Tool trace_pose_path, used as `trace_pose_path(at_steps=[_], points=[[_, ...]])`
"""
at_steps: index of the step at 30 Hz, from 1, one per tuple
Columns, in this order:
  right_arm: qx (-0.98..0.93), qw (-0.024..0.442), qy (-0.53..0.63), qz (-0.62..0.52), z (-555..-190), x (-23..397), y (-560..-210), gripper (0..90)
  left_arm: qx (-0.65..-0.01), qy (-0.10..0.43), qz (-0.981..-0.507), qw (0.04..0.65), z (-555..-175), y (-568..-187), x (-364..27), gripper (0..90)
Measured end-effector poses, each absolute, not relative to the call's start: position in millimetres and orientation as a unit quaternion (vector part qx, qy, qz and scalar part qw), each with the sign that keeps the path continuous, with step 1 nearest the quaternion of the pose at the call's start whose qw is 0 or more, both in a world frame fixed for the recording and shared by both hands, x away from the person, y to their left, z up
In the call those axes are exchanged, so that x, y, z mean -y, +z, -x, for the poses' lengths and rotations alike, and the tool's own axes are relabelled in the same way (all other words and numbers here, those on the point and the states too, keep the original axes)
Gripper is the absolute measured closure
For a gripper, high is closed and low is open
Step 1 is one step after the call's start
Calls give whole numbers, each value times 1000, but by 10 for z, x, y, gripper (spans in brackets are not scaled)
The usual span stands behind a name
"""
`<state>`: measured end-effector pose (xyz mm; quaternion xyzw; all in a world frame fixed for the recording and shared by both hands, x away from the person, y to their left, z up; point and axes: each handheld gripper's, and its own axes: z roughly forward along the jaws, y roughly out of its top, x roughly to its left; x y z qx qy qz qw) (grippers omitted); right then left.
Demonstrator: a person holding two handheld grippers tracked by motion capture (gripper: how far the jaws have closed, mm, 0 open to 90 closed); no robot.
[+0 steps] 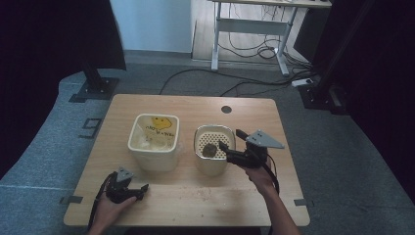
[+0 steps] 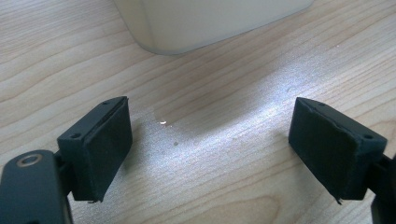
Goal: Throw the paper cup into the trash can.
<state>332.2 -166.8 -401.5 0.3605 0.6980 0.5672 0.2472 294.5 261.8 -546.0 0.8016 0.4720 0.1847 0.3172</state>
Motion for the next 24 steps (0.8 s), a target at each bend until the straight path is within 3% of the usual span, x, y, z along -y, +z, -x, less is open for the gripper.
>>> trace_pose_path(at_steps=[9, 24], points=[[-685, 238, 563, -395, -3099, 2088, -4487, 223, -473, 185, -801, 318, -2945, -5461, -2617, 134], [-689, 209, 540, -436, -3041, 2234, -5021, 220, -474, 185, -800, 317, -2943, -5461, -2615, 135]])
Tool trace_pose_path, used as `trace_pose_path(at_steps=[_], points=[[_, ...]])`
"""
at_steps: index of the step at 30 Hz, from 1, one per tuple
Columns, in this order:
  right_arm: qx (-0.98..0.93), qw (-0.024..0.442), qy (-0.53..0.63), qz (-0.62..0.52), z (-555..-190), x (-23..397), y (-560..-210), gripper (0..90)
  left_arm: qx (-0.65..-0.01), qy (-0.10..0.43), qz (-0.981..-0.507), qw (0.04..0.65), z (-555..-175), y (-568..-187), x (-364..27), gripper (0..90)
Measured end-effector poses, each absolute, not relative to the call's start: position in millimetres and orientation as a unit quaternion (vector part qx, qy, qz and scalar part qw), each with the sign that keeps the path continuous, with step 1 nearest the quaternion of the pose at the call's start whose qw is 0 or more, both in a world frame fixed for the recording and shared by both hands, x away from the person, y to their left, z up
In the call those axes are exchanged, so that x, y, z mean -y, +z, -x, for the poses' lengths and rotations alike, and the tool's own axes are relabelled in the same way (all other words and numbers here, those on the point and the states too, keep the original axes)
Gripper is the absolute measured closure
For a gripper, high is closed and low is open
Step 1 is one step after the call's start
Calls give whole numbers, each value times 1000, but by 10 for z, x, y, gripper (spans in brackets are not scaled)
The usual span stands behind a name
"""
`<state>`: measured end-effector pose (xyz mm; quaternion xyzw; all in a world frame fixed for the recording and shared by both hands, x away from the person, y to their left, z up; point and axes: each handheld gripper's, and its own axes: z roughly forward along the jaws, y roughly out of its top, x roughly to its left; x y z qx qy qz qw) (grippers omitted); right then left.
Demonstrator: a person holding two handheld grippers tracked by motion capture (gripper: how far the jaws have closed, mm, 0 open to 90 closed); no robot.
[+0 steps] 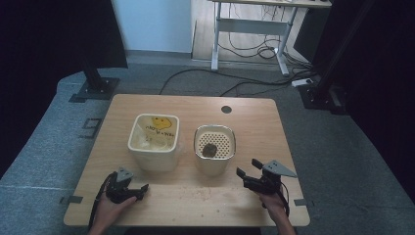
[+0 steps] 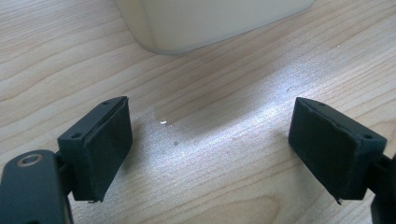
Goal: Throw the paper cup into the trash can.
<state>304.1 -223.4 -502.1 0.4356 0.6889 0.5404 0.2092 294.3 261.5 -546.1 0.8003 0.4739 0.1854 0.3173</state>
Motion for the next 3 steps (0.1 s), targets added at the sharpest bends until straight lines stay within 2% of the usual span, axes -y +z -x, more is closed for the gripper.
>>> trace_pose_path(at_steps=[3], points=[[-688, 208, 540, -438, -3041, 2249, -5051, 213, -474, 185, -800, 317, -2943, -5461, -2615, 135]])
